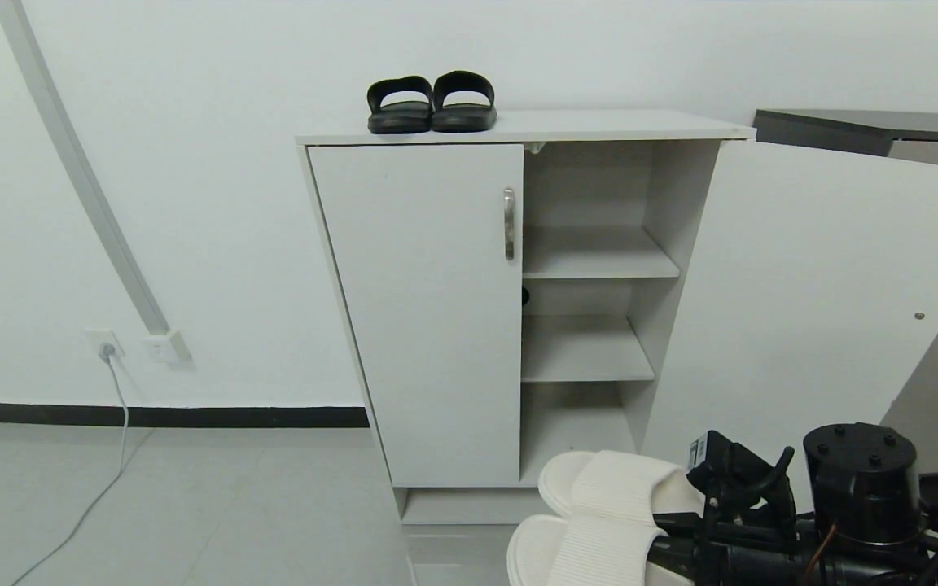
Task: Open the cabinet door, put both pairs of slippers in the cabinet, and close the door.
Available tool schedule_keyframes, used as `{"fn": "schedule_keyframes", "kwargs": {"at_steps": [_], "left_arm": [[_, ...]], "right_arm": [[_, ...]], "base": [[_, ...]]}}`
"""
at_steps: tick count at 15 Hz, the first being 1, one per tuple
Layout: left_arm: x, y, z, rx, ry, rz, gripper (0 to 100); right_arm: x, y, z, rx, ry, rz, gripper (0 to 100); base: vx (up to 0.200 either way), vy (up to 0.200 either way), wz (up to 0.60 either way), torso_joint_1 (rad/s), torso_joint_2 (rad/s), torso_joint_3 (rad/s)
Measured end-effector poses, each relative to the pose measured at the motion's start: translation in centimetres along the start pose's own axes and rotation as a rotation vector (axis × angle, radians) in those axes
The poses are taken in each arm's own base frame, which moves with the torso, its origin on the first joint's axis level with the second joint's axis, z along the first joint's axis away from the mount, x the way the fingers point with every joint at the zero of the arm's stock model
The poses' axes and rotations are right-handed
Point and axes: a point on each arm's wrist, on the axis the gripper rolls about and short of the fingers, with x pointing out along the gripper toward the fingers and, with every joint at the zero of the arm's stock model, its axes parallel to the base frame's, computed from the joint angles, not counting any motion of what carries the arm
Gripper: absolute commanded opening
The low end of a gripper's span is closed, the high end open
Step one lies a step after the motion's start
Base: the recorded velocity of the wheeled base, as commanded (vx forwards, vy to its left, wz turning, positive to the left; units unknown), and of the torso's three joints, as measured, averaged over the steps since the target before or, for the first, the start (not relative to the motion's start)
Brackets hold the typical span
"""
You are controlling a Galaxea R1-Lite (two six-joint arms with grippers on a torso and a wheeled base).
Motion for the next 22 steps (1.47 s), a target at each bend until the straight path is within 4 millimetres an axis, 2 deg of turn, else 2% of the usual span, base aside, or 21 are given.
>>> {"fn": "schedule_keyframes", "kwargs": {"at_steps": [2, 4, 7, 9, 10, 14, 17, 19, 22], "left_arm": [[0.3, -0.3, -0.8, 0.041, -0.039, -0.134, 0], [0.4, -0.5, -1.8, 0.095, 0.003, -0.285, 0], [0.5, -0.5, -2.0, 0.097, 0.002, -0.288, 0], [0.5, -0.5, -2.1, 0.086, 0.004, -0.283, 0], [0.5, -0.5, -2.1, 0.086, 0.003, -0.282, 0], [0.5, -0.5, -2.1, 0.086, 0.002, -0.282, 0], [0.5, -0.5, -2.1, 0.088, 0.002, -0.282, 0], [0.5, -0.5, -2.1, 0.089, 0.003, -0.282, 0], [0.5, -0.5, -2.1, 0.089, 0.003, -0.282, 0]], "right_arm": [[0.1, 0.1, 0.0, -0.001, 0.003, 0.006, 0], [0.3, 0.2, -0.1, 0.0, 0.009, 0.009, 0], [0.7, 0.1, 0.0, 0.002, 0.009, -0.002, 0], [1.7, -0.1, 0.5, 0.027, 0.004, -0.07, 0], [2.5, 0.0, 0.9, 0.058, -0.003, -0.126, 0], [8.1, 0.9, 4.2, 0.167, -0.116, -0.413, 0], [13.3, 0.1, 6.4, 0.221, -0.186, -0.769, 0], [16.0, -1.2, 6.4, 0.26, -0.21, -0.911, 0], [17.6, -2.6, 5.2, 0.266, -0.189, -0.956, 0]], "base": [[0.0, 0.0, 0.0, 0.0, 0.0, 0.0], [0.0, 0.0, 0.0, 0.0, 0.0, 0.0], [0.0, 0.0, 0.0, 0.0, 0.0, 0.0], [0.0, 0.0, 0.0, 0.0, 0.0, 0.0], [0.0, 0.0, 0.0, 0.0, 0.0, 0.0], [0.0, 0.0, 0.0, 0.0, 0.0, 0.0], [0.0, 0.0, 0.0, 0.0, 0.0, 0.0], [0.0, 0.0, 0.0, 0.0, 0.0, 0.0], [0.0, -0.2, 0.0, 0.004, 0.01, 0.002]]}}
